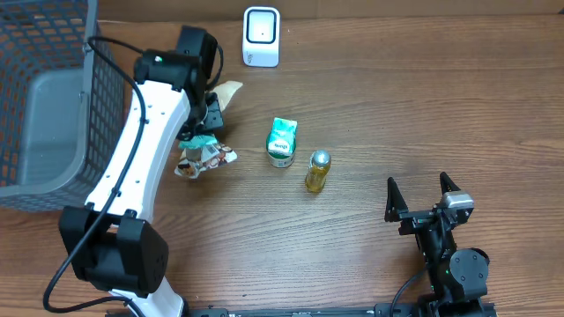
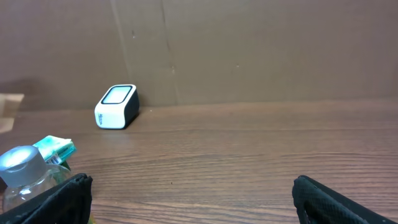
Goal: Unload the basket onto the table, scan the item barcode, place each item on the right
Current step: 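Carry the wipes pack toward the scanner and lower it to the table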
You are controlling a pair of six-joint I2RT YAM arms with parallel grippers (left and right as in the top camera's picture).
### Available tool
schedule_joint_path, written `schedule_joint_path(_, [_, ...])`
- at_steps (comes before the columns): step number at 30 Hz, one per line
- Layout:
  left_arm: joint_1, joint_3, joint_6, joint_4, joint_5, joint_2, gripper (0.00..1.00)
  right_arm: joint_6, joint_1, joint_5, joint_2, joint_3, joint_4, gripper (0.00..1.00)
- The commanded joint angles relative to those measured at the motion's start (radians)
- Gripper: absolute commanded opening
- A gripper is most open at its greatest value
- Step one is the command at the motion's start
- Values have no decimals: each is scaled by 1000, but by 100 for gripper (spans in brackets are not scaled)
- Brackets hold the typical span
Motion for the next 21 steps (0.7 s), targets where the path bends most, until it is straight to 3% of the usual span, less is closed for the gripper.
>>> schedule_joint_path(1, [-16, -63, -55, 19, -21, -13, 13, -4, -6, -2, -10, -11, 2, 100])
schedule_joint_path(21, [-36, -346, -54, 322, -21, -12, 20, -4, -6, -2, -10, -11, 2, 100])
